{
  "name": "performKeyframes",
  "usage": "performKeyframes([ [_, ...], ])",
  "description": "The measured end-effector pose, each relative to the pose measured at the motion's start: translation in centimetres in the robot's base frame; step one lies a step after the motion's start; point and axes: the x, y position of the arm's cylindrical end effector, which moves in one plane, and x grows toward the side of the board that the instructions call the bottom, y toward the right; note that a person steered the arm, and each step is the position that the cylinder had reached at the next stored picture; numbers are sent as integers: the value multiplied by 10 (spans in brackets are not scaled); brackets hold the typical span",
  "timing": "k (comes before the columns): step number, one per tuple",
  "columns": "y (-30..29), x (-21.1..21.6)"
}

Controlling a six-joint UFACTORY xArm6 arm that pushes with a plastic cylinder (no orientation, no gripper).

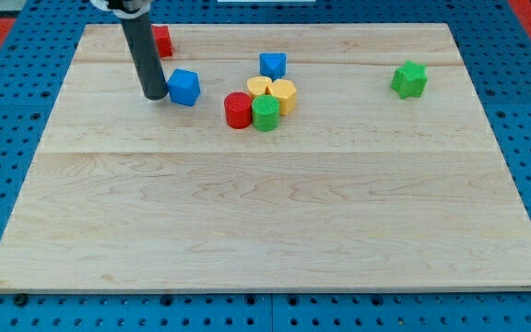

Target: Move the blue cube top left to the red circle

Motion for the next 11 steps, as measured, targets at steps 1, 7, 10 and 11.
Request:
performKeyframes([
  [1,19,0],
  [7,35,-29],
  [10,45,-22],
  [11,55,-22],
])
